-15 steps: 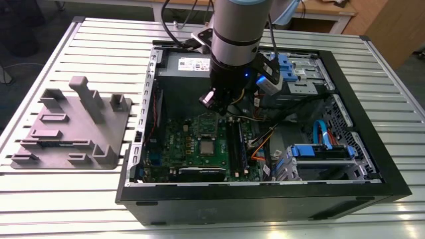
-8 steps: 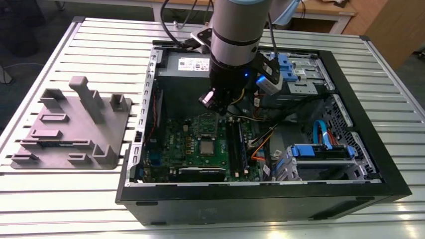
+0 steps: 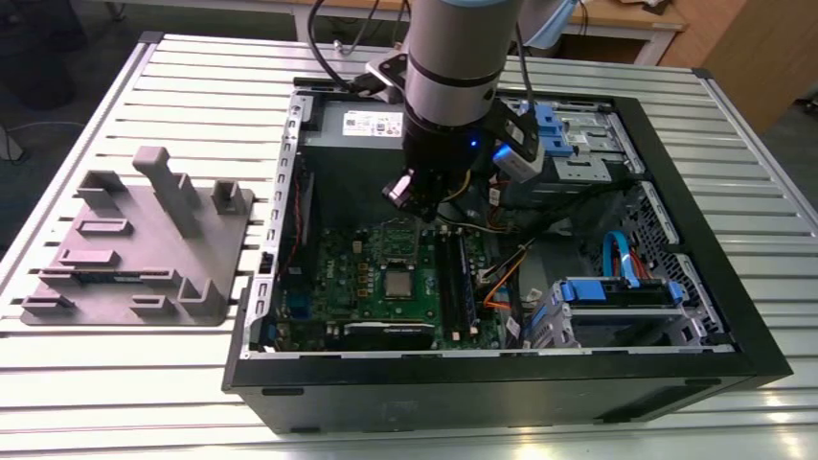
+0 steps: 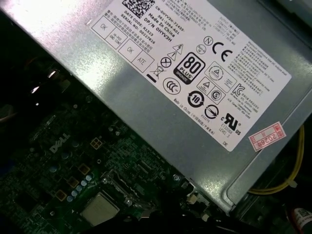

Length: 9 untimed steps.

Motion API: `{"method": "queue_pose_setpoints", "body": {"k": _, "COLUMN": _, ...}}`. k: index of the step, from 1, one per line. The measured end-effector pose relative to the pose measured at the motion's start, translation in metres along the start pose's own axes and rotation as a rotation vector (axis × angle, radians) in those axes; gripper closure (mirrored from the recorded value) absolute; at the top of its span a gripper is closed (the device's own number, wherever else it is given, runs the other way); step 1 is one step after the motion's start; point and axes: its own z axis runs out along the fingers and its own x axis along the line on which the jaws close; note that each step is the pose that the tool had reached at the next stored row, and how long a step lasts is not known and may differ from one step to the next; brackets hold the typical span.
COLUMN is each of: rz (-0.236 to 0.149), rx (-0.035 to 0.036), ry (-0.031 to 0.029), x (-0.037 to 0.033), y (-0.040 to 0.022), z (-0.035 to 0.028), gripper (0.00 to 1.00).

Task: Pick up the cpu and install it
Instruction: 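Close the cpu cover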

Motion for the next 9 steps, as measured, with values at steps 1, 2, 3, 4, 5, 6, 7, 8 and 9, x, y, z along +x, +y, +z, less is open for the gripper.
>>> {"method": "queue_pose_setpoints", "body": {"k": 1, "rz": 0.000, "rx": 0.0002, "ry": -0.0002, "x": 0.0001, "y": 0.0000, "z": -0.0002, "gripper": 0.90}}
{"method": "queue_pose_setpoints", "body": {"k": 2, "rz": 0.000, "rx": 0.0006, "ry": -0.0008, "x": 0.0004, "y": 0.0000, "z": -0.0006, "gripper": 0.90}}
{"method": "queue_pose_setpoints", "body": {"k": 3, "rz": 0.000, "rx": 0.0012, "ry": -0.0015, "x": 0.0007, "y": 0.0000, "z": -0.0010, "gripper": 0.90}}
{"method": "queue_pose_setpoints", "body": {"k": 4, "rz": 0.000, "rx": 0.0015, "ry": -0.0017, "x": 0.0009, "y": 0.0000, "z": -0.0011, "gripper": 0.90}}
{"method": "queue_pose_setpoints", "body": {"k": 5, "rz": -0.001, "rx": 0.0017, "ry": -0.0019, "x": 0.0010, "y": 0.0000, "z": -0.0012, "gripper": 0.90}}
{"method": "queue_pose_setpoints", "body": {"k": 6, "rz": -0.001, "rx": 0.0019, "ry": -0.0024, "x": 0.0012, "y": -0.0001, "z": -0.0013, "gripper": 0.90}}
{"method": "queue_pose_setpoints", "body": {"k": 7, "rz": -0.001, "rx": 0.0022, "ry": -0.0027, "x": 0.0014, "y": -0.0001, "z": -0.0014, "gripper": 0.90}}
{"method": "queue_pose_setpoints", "body": {"k": 8, "rz": -0.001, "rx": 0.0024, "ry": -0.0030, "x": 0.0016, "y": -0.0001, "z": -0.0015, "gripper": 0.90}}
{"method": "queue_pose_setpoints", "body": {"k": 9, "rz": -0.001, "rx": 0.0026, "ry": -0.0033, "x": 0.0018, "y": -0.0001, "z": -0.0016, "gripper": 0.90}}
